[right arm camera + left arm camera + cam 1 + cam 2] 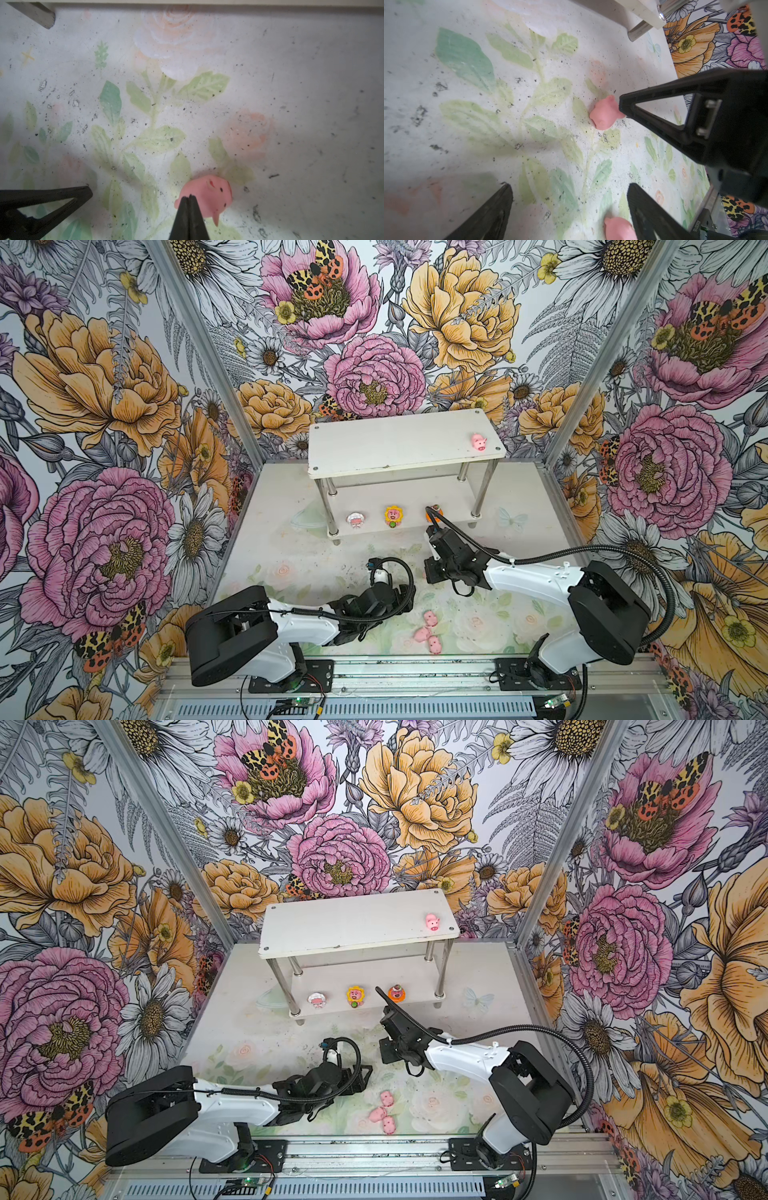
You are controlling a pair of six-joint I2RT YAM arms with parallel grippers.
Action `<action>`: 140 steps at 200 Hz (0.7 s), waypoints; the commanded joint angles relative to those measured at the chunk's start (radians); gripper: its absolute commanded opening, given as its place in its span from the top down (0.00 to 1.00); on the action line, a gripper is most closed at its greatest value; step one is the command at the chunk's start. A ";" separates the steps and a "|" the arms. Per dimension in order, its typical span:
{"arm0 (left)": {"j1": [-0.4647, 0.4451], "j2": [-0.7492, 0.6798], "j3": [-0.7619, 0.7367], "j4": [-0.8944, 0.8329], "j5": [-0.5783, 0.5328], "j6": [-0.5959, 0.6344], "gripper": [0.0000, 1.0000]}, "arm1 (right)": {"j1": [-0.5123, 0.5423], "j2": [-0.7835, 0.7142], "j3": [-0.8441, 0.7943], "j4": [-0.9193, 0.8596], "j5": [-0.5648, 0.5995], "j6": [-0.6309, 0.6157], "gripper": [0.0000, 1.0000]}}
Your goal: Place and organize the plastic toys onto the shelf
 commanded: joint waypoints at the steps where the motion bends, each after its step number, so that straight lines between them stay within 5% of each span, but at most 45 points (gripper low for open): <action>1: 0.012 0.009 0.016 0.039 0.019 0.023 0.12 | -0.033 0.021 0.041 -0.001 0.023 -0.022 1.00; 140: 0.014 0.008 0.013 0.045 0.022 0.020 0.11 | -0.053 0.117 -0.012 0.062 -0.026 0.018 1.00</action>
